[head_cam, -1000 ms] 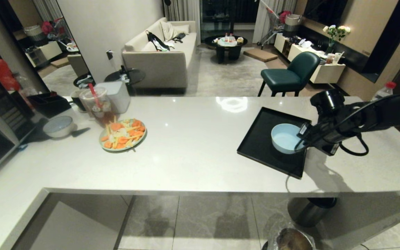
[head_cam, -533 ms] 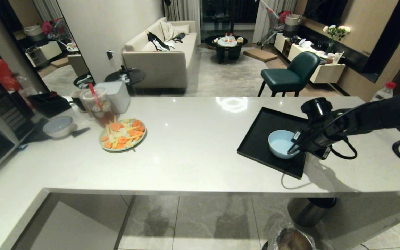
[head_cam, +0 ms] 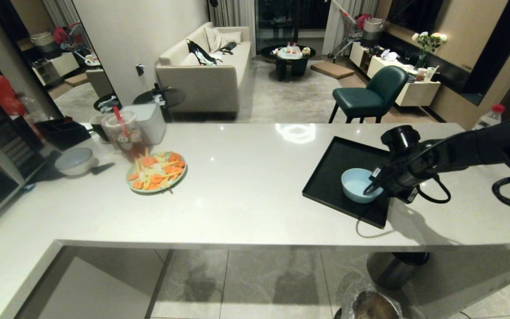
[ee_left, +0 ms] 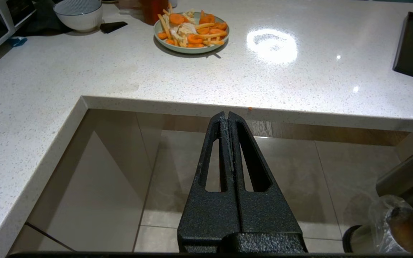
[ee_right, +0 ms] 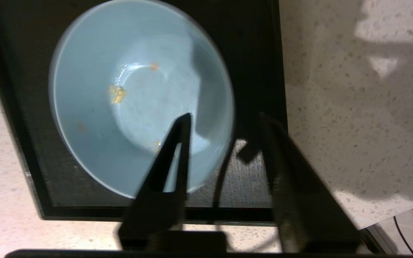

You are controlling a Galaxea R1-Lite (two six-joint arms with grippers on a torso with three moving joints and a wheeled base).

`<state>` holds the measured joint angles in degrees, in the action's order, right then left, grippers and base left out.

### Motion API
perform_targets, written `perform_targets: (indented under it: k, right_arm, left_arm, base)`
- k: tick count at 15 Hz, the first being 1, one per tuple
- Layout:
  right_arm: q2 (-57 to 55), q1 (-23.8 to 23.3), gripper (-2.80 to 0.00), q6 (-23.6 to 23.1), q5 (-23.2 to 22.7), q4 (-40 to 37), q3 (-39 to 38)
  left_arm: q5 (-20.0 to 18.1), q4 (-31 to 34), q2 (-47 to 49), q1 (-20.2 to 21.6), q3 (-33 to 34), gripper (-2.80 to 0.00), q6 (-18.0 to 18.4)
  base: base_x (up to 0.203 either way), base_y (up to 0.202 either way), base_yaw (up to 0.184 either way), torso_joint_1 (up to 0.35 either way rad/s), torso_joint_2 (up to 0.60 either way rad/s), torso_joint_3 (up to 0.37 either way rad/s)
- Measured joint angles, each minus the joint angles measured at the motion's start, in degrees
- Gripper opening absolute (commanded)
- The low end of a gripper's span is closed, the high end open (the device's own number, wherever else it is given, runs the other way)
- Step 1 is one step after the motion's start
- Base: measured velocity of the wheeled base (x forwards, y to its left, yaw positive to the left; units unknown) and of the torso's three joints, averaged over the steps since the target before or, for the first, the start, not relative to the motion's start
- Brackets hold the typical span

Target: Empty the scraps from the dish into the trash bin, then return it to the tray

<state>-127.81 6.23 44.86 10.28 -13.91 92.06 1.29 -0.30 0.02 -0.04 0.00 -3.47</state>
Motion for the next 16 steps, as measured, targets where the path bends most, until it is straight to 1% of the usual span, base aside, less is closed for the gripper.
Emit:
perform_targets:
  k: [4, 6, 8, 10, 12, 14, 15, 16]
  right_arm:
    - [3.47, 0.00, 0.00, -0.43, 0.35, -1.72, 0.46]
    - [6.74, 0.08, 0.00, -2.19, 1.03, -2.40, 0.53]
    - [10.81, 0.16, 0.00, -6.56, 2.96, -2.46, -0.25]
    - [16.87, 0.22, 0.00, -12.27, 4.32, -1.82, -3.15]
    - [23.90, 0.22, 0.00, -17.86, 4.79, -0.89, -8.46]
    - [31.91, 0.22, 0.00, -22.16, 4.79, -0.21, -15.44]
    - [36.58, 0.22, -2.80, -23.90, 4.25, 0.11, -19.54]
    - [41.66, 0.24, -2.80, -25.63, 2.92, 0.52, -24.00]
  left_arm:
    - [0.02, 0.00, 0.00, 0.02, 0.00, -2.80, 0.01]
    - [-0.02, -0.01, 0.00, -0.01, 0.00, -2.80, 0.00]
    - [0.00, 0.00, 0.00, -0.01, 0.00, -2.80, 0.00]
    - [0.02, 0.00, 0.00, -0.01, 0.00, -2.80, 0.00]
    - [0.00, -0.02, 0.00, 0.02, 0.00, -2.80, 0.00]
    - [0.00, -0.02, 0.00, -0.01, 0.00, -2.80, -0.02]
    - [0.00, -0.02, 0.00, 0.02, 0.00, -2.80, 0.00]
    - [-0.02, 0.00, 0.00, 0.02, 0.00, -2.80, 0.00]
  base:
    - [0.000, 0.000, 0.000, 0.000, 0.00, 0.000]
    - [0.000, 0.000, 0.000, 0.000, 0.00, 0.000]
    - [0.000, 0.000, 0.000, 0.000, 0.00, 0.000]
    - [0.000, 0.000, 0.000, 0.000, 0.00, 0.000]
    - [0.000, 0.000, 0.000, 0.000, 0.00, 0.000]
    - [0.000, 0.000, 0.000, 0.000, 0.00, 0.000]
    - [0.000, 0.000, 0.000, 0.000, 0.00, 0.000]
    - [0.000, 0.000, 0.000, 0.000, 0.00, 0.000]
